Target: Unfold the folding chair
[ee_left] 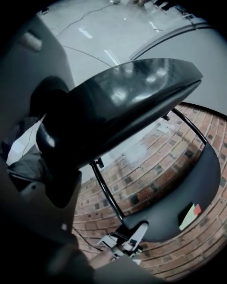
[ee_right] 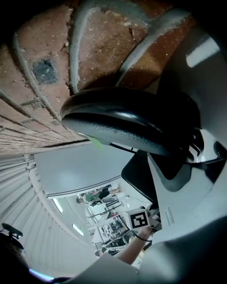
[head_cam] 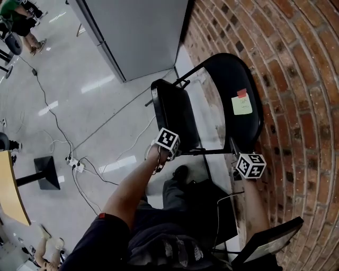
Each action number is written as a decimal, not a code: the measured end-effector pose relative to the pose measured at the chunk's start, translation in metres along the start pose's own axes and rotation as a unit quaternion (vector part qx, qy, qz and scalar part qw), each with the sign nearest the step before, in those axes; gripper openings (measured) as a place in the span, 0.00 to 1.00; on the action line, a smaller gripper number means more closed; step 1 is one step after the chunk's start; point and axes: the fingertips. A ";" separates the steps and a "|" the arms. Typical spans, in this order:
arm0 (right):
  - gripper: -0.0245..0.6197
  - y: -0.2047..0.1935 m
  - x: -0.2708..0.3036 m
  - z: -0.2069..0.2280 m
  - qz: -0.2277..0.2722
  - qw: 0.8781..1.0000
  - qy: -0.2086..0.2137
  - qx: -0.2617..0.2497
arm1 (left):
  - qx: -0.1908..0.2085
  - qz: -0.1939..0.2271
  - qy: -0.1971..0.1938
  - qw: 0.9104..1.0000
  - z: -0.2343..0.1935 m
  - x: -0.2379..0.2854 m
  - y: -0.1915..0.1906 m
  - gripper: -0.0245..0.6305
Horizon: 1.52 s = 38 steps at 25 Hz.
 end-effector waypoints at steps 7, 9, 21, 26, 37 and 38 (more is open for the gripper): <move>0.25 -0.004 0.004 0.001 -0.012 1.000 -0.007 0.013 | -0.009 -0.008 -0.010 1.000 -0.007 0.004 -0.009 0.63; 0.25 -0.005 0.005 0.001 -0.017 1.000 -0.008 0.019 | -0.015 -0.015 -0.017 1.000 -0.008 0.004 -0.013 0.62; 0.27 -0.013 0.011 0.002 -0.026 0.999 -0.009 0.037 | -0.033 -0.028 -0.028 0.999 -0.029 0.008 -0.033 0.62; 0.27 -0.016 0.013 0.003 -0.029 0.998 -0.009 0.046 | -0.039 -0.032 -0.029 0.998 -0.038 0.012 -0.041 0.62; 0.28 -0.024 0.022 0.002 -0.035 0.998 -0.001 0.060 | -0.063 -0.048 -0.024 0.997 -0.062 0.023 -0.060 0.62; 0.28 -0.025 0.023 0.001 -0.035 0.998 0.000 0.060 | -0.066 -0.047 -0.022 0.996 -0.065 0.023 -0.062 0.62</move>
Point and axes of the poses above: the fingertips, and each gripper's own axes: x forward along the fingers, z to its right, y out of its top, and after that the axes turned 13 degrees about y, right-handed
